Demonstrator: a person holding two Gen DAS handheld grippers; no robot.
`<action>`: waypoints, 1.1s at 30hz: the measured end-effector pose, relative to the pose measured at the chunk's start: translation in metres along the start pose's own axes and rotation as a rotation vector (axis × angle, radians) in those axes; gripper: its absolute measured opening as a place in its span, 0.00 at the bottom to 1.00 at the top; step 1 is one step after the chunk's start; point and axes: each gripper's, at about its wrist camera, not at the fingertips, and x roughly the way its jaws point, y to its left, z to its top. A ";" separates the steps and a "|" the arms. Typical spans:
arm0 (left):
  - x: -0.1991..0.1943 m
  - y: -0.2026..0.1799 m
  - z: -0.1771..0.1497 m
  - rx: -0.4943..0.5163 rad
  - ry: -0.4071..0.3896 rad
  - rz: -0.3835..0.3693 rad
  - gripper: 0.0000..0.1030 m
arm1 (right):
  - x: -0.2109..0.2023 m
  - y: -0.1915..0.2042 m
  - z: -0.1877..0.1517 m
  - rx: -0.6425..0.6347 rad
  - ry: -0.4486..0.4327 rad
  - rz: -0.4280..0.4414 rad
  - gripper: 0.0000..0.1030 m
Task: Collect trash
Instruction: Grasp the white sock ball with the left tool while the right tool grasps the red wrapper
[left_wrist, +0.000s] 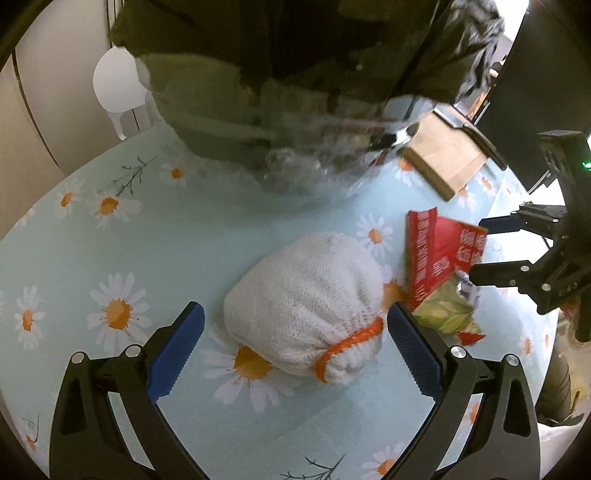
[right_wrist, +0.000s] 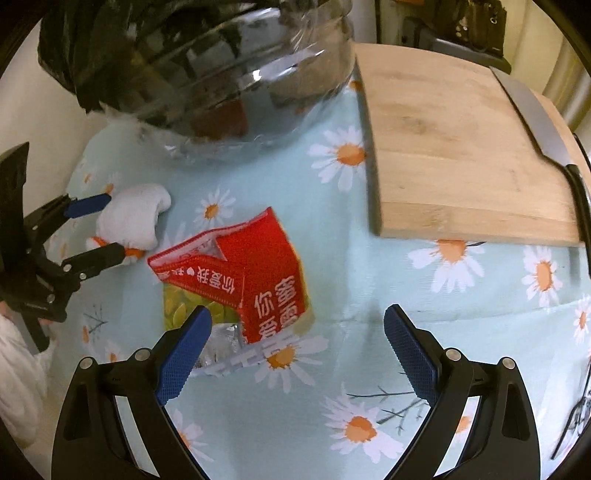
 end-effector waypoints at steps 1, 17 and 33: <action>0.003 -0.001 0.000 0.005 0.001 0.007 0.94 | 0.003 0.002 0.000 0.003 0.002 0.007 0.87; 0.035 -0.019 0.003 0.099 -0.028 0.115 0.96 | 0.026 0.045 -0.008 -0.110 -0.031 -0.148 0.94; 0.021 -0.018 -0.008 0.051 -0.115 0.132 0.74 | 0.004 0.039 -0.029 -0.152 -0.092 -0.123 0.32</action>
